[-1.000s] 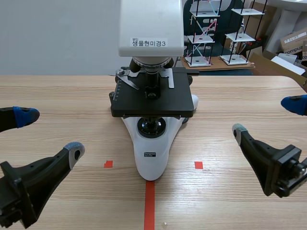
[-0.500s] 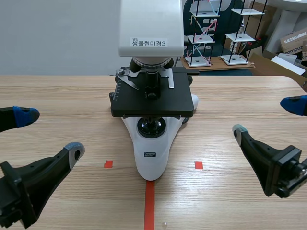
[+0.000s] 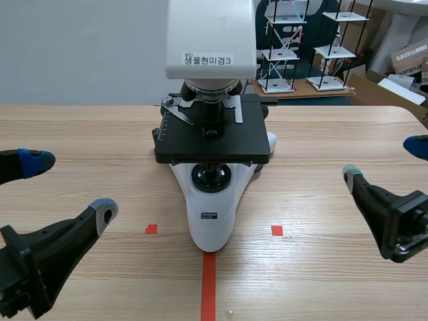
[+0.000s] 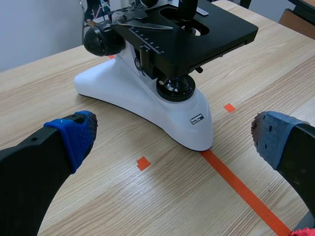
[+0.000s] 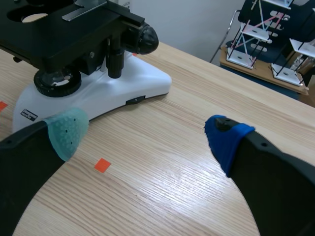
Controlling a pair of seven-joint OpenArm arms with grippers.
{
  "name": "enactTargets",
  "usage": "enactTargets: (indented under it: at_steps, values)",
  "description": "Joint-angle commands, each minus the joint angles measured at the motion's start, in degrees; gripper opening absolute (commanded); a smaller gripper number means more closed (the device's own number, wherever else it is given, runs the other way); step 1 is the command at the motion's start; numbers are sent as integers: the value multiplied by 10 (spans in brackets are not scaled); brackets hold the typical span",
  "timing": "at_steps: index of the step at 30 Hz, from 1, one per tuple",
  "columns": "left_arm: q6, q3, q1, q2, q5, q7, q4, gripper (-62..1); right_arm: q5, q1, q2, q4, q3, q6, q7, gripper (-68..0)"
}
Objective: Point at the fine focus knob
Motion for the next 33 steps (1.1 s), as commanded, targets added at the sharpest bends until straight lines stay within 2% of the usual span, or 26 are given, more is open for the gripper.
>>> enactTargets:
  at_steps: [1,13,16,20,21,25,31,33]
  values:
    - [0,-3,-1,1,-3,-8,12,14,4,0,4,6,17,-1,7,-176]
    - [0,-3,-1,1,-3,-8,12,14,4,0,6,6,38,-1,5,-205]
    - [0,-3,-2,1,-3,-8,12,14,3,0,10,6,40,-2,-10,-328]
    - [0,-3,-2,2,-3,-8,12,14,5,2,31,-7,49,-42,-35,-583]
    - [0,-3,-2,1,-3,-9,12,14,10,4,35,-14,56,-53,-35,-617]
    - [0,-3,-2,1,-3,-12,12,14,49,24,44,-73,97,-53,-33,-623]
    - [0,-3,-2,2,-2,-12,12,14,96,93,75,-226,128,33,9,-627]
    - [0,-3,-2,2,-2,-12,12,14,107,125,92,-285,128,70,32,-635]
